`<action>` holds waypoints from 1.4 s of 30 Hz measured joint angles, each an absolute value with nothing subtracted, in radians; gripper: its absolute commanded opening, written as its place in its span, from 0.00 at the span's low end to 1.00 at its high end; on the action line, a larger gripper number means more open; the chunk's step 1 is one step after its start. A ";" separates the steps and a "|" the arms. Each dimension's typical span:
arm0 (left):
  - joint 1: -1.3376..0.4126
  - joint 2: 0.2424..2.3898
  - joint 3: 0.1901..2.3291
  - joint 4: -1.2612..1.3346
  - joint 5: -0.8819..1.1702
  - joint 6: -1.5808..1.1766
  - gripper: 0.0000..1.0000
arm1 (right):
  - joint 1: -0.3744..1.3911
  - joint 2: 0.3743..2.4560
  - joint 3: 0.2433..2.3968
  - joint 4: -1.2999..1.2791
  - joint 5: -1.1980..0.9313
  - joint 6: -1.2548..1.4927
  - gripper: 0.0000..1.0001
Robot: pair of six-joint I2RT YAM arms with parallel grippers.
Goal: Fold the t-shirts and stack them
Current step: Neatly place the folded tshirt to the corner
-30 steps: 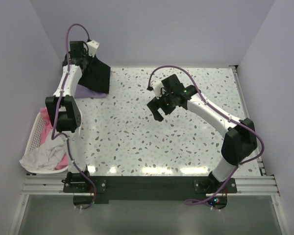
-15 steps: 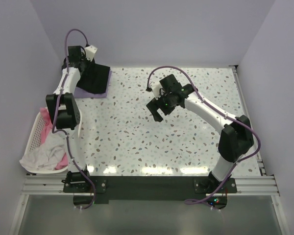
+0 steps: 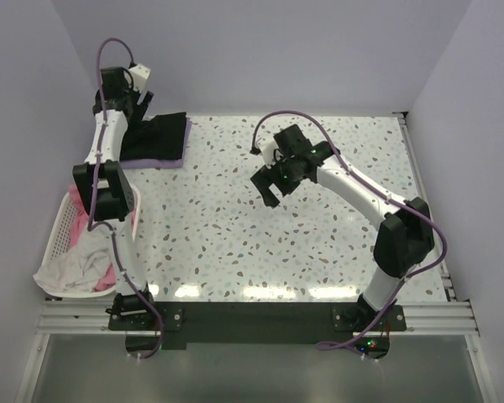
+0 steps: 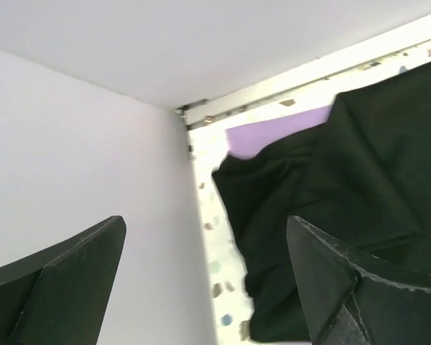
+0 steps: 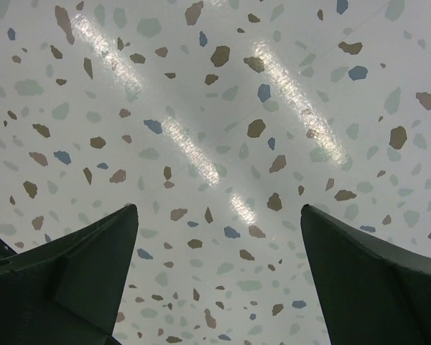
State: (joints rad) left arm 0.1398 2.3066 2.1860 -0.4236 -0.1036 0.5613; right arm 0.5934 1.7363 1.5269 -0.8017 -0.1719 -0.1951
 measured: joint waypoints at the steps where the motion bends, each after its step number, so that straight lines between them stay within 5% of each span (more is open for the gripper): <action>1: 0.144 2.299 2.193 -0.429 -0.105 0.561 1.00 | 0.591 1.736 1.527 -0.801 -0.172 -0.195 0.99; 9: 0.157 2.161 2.201 -0.604 -0.032 0.496 0.99 | 0.528 1.628 1.473 -0.792 -0.177 -0.192 0.99; 14: 0.156 2.065 2.142 -0.647 0.079 0.447 0.77 | 0.494 1.504 1.393 -0.780 -0.179 -0.181 0.99; 18: 0.157 2.078 2.134 -0.671 0.184 0.422 0.46 | 0.495 1.481 1.368 -0.771 -0.184 -0.177 0.99; 19: 0.156 2.093 2.135 -0.678 0.210 0.414 0.44 | 0.495 1.482 1.365 -0.770 -0.184 -0.176 0.99; 30: 0.150 2.296 2.146 -0.699 0.284 0.386 0.60 | 0.495 1.569 1.365 -0.770 -0.202 -0.176 0.99; 42: 0.131 2.339 2.151 -0.668 0.246 0.412 0.61 | 0.495 1.626 1.369 -0.771 -0.206 -0.176 0.99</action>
State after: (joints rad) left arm 0.1310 2.3386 2.1506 -0.6682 0.2462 0.4122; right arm 0.4953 1.6260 1.3685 -0.7708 -0.2058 -0.1757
